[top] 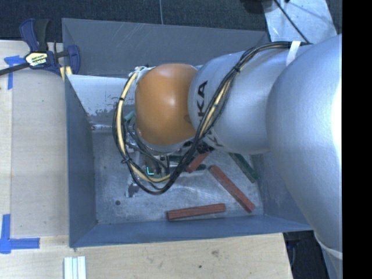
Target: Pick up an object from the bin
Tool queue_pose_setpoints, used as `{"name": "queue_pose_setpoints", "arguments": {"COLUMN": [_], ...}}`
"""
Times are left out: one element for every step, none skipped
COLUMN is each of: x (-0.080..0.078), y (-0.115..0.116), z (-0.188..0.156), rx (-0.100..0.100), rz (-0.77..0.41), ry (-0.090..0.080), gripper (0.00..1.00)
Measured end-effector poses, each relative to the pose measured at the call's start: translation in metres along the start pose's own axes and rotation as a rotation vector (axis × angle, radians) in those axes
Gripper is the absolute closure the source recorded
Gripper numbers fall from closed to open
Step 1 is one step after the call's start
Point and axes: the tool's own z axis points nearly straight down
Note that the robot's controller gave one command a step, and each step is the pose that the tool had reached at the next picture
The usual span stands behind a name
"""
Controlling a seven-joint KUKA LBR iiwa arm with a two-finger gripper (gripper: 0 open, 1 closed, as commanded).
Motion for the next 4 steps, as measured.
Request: {"name": "queue_pose_setpoints", "arguments": {"x": [-0.002,-0.023,-0.03,-0.017], "y": [-0.001,-0.026,-0.035,-0.026], "z": [-0.004,-0.001,0.0,0.022], "rx": [-0.002,-0.003,-0.002,0.001], "rz": [0.003,-0.066,-0.079,-0.198], "ry": [-0.008,-0.009,-0.012,-0.006], "gripper": [0.0,0.0,0.0,0.0]}}
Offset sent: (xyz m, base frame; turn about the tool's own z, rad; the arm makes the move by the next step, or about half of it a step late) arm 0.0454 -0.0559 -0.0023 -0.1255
